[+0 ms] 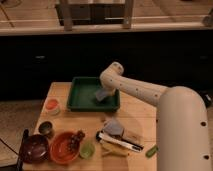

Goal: Wipe tray with sponge

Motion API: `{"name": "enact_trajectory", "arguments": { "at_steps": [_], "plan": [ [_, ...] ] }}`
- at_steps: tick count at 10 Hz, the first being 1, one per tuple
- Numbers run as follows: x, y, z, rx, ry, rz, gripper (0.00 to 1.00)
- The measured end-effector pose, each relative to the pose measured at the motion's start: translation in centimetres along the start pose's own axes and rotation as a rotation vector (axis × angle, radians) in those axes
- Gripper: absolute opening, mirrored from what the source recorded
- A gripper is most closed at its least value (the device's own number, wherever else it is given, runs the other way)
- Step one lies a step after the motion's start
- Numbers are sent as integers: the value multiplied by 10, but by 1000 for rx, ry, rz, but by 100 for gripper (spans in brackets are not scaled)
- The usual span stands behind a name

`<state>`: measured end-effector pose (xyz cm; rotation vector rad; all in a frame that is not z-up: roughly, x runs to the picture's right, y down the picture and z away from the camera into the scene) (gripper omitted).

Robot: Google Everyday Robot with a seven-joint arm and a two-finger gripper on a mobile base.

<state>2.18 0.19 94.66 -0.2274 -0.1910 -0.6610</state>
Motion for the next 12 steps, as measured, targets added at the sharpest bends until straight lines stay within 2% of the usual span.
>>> {"name": "enact_trajectory", "arguments": {
  "at_steps": [12],
  "plan": [
    [-3, -4, 7, 34, -26, -75, 2]
  ]
}}
